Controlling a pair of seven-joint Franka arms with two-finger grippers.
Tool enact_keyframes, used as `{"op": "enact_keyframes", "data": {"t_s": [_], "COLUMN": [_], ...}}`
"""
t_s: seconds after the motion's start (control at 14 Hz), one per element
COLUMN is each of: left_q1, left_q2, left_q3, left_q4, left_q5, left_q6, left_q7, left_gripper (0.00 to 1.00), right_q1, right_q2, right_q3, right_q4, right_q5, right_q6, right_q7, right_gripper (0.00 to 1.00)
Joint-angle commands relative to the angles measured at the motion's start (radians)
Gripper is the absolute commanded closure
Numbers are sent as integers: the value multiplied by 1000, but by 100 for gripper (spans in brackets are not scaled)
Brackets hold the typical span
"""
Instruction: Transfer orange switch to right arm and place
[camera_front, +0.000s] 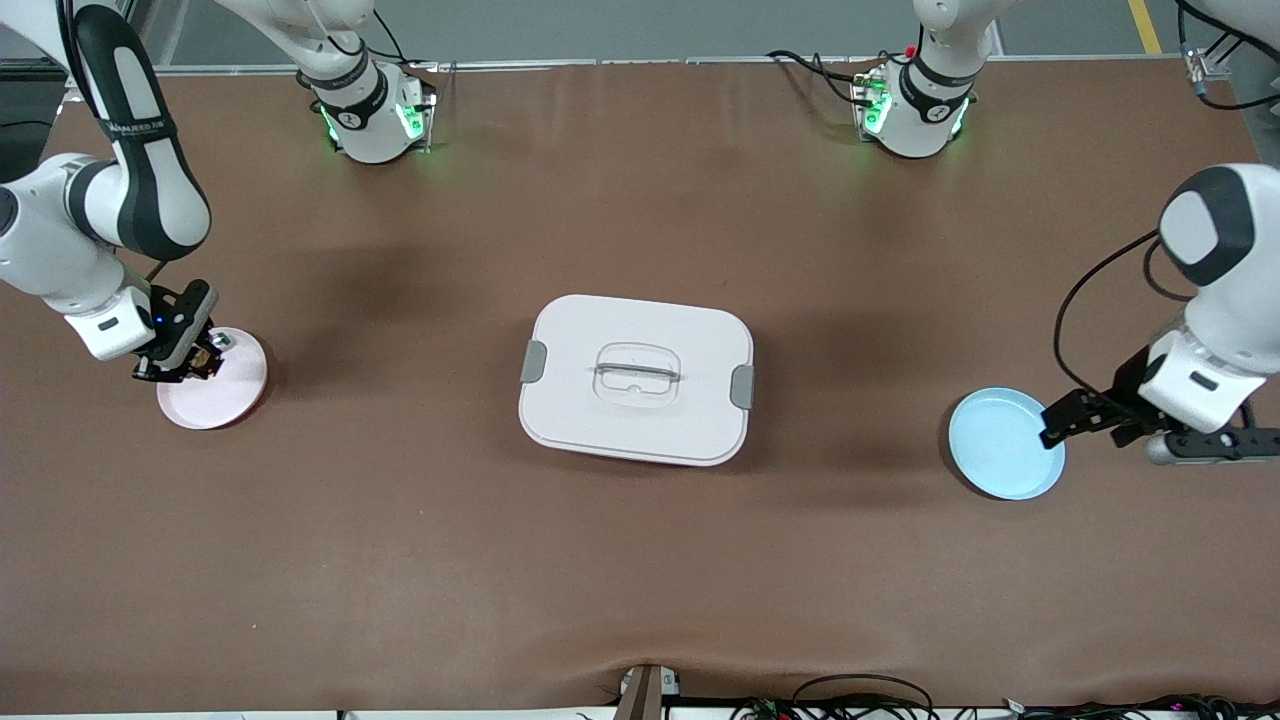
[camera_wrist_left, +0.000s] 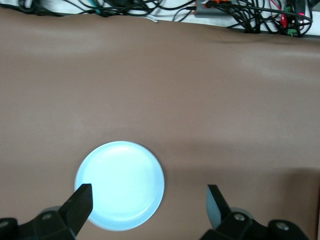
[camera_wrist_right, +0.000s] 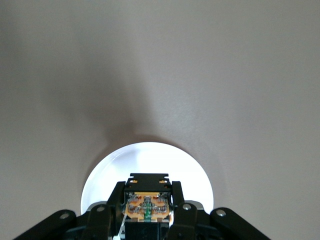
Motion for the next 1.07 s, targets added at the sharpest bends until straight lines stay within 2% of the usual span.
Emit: {"op": "enact_keyframes", "data": {"t_s": [0.0, 0.21, 0.57, 0.64, 0.72, 0.79, 0.86, 1.0], "left_q1": [28, 31, 36, 5, -80, -190, -278, -384], "left_q2": [-110, -143, -146, -149, -156, -176, -181, -196], "left_q3": [-11, -6, 0, 33, 106, 223, 310, 414], "left_q4": [-21, 0, 117, 126, 131, 129, 129, 131], "left_q5": [3, 1, -20, -20, -22, -22, -33, -57], "left_q6": [-83, -134, -280, -288, -301, -310, -312, -314], "left_q7": [6, 6, 14, 15, 14, 14, 14, 14], "left_gripper": [0, 0, 0, 0, 0, 0, 0, 0], "right_q1": [-41, -55, -61, -66, -76, -85, -95, -105], "right_q2": [31, 83, 149, 159, 171, 186, 200, 222], "right_q3": [17, 16, 16, 16, 16, 16, 16, 17], "right_q4": [-9, -6, -4, -4, -4, -1, -1, 0], "right_q5": [-16, -18, -28, -41, -48, -54, -67, -78], "right_q6": [21, 93, 179, 196, 209, 223, 242, 265], "right_q7": [-14, -56, -87, -89, -89, -90, -92, -92], "right_gripper": [100, 100, 100, 100, 100, 100, 100, 100]}}
